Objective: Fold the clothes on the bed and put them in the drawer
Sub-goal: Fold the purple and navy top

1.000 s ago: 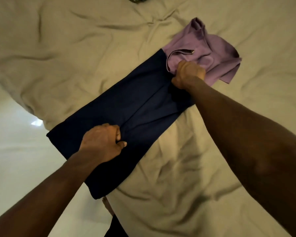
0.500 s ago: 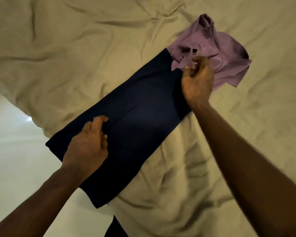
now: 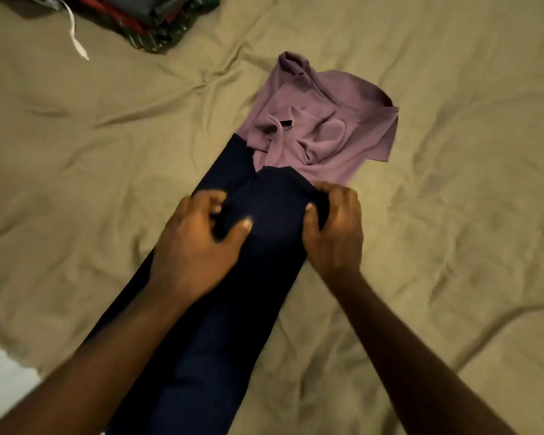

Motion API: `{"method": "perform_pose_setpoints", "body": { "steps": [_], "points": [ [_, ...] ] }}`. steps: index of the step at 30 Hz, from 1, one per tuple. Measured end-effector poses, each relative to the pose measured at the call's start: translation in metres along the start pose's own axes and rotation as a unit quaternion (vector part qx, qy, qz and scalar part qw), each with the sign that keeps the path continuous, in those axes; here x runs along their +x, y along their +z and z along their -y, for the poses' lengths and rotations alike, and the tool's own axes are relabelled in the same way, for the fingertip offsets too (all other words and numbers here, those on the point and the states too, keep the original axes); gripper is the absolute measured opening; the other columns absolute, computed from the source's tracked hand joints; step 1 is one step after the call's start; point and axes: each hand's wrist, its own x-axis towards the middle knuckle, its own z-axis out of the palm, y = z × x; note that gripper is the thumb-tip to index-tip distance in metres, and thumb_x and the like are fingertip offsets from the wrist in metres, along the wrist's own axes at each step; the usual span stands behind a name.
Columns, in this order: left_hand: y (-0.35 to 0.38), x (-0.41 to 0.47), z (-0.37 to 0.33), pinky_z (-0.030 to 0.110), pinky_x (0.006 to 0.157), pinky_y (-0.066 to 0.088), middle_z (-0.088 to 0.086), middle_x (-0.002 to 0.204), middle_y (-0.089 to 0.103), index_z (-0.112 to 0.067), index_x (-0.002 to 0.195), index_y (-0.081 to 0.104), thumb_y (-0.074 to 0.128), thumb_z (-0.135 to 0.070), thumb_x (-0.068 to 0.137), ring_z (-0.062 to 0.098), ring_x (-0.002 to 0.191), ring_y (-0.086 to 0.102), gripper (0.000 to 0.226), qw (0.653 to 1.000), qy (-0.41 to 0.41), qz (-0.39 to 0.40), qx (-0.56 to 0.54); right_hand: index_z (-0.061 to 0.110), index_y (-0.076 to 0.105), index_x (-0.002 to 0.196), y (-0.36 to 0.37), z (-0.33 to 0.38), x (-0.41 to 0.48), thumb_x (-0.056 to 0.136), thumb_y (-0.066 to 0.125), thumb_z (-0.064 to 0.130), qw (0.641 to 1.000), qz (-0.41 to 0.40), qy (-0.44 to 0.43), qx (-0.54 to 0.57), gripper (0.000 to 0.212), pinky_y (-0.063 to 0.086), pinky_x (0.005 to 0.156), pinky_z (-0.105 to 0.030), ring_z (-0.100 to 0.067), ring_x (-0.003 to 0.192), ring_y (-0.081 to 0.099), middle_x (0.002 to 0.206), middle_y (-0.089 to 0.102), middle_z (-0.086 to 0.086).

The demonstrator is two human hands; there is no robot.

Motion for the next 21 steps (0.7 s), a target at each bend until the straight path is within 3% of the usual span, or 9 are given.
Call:
{"method": "perform_pose_setpoints", "body": {
  "steps": [2,4,6,9,11,13,15,18,21],
  "points": [
    [0.019,0.062,-0.030,0.038,0.092,0.052,-0.002,0.116,0.064,-0.026,0.125,0.059,0.067,-0.063,0.084,0.021,0.105,0.064,0.056,0.999,0.010,-0.047,-0.015,0.011,0.059,0.133,0.002,-0.003,0.039,0.094,0.061,0.020,1.000,0.003,-0.001,0.004,0.040,0.050,0.100,-0.040,-0.023,0.118,0.056,0.127,0.058,-0.008],
    [0.033,0.128,-0.061,0.038,0.094,0.051,0.002,0.123,0.065,-0.024,0.127,0.059,0.062,-0.071,0.082,0.026,0.114,0.063,0.065,0.999,0.012,-0.045,0.000,0.017,0.047,0.148,0.007,-0.008,0.074,0.098,0.058,0.033,0.999,0.036,0.009,-0.030,0.053,0.040,0.115,-0.047,-0.025,0.140,0.044,0.149,0.048,-0.006],
    [0.043,0.175,-0.081,0.037,0.092,0.048,0.006,0.130,0.064,-0.020,0.130,0.056,0.065,-0.071,0.079,0.029,0.120,0.060,0.073,0.997,0.013,0.027,0.069,0.025,0.024,0.161,0.019,-0.018,0.095,0.100,0.048,0.053,0.990,0.091,0.033,-0.104,0.072,0.015,0.125,-0.047,-0.026,0.157,0.014,0.168,0.022,-0.004],
    [0.045,0.202,-0.082,0.030,0.080,0.043,0.010,0.121,0.068,-0.015,0.110,0.062,0.076,-0.047,0.083,0.032,0.114,0.063,0.044,0.985,0.032,0.126,0.114,0.028,0.006,0.164,0.041,-0.029,0.093,0.094,0.027,0.074,0.979,0.108,0.076,-0.157,0.087,0.010,0.126,-0.055,-0.025,0.158,-0.001,0.172,0.004,-0.002],
    [0.040,0.201,-0.073,0.030,0.075,0.043,0.009,0.106,0.072,-0.016,0.095,0.063,0.071,-0.037,0.089,0.031,0.101,0.065,0.023,0.993,0.070,0.077,0.060,0.024,0.008,0.164,0.051,-0.034,0.082,0.094,0.023,0.076,0.980,0.062,0.068,-0.174,0.089,0.012,0.125,-0.054,-0.024,0.159,-0.001,0.172,0.004,-0.002],
    [0.033,0.194,-0.064,0.031,0.074,0.042,0.005,0.100,0.071,-0.016,0.097,0.062,0.066,-0.034,0.094,0.027,0.091,0.063,0.019,0.995,0.100,0.001,-0.003,0.019,0.009,0.164,0.056,-0.035,0.077,0.095,0.023,0.076,0.979,0.026,0.068,-0.189,0.091,0.012,0.126,-0.051,-0.023,0.159,-0.001,0.172,0.003,-0.004],
    [0.027,0.196,-0.053,0.030,0.073,0.038,0.006,0.100,0.068,-0.017,0.099,0.060,0.062,-0.034,0.098,0.026,0.092,0.061,0.018,0.996,0.060,-0.041,-0.056,0.016,0.007,0.164,0.057,-0.034,0.076,0.094,0.021,0.077,0.975,0.023,0.068,-0.211,0.094,0.011,0.126,-0.051,-0.022,0.159,-0.001,0.172,0.002,-0.004],
    [0.026,0.217,-0.043,0.034,0.077,0.042,0.013,0.108,0.070,-0.010,0.107,0.061,0.053,-0.042,0.104,0.035,0.102,0.064,0.033,0.997,-0.011,-0.044,-0.067,0.017,0.002,0.164,0.060,-0.037,0.078,0.092,0.017,0.080,0.965,0.049,0.065,-0.251,0.097,0.009,0.126,-0.052,-0.023,0.158,-0.005,0.172,-0.002,-0.004],
    [0.026,0.240,-0.051,0.035,0.076,0.041,0.016,0.109,0.071,-0.009,0.106,0.064,0.049,-0.044,0.106,0.036,0.101,0.065,0.038,0.998,0.035,-0.043,-0.038,0.021,0.000,0.164,0.062,-0.036,0.079,0.092,0.017,0.081,0.953,0.065,0.068,-0.286,0.095,0.008,0.125,-0.054,-0.025,0.158,-0.008,0.172,-0.006,-0.005]
  ]
}}
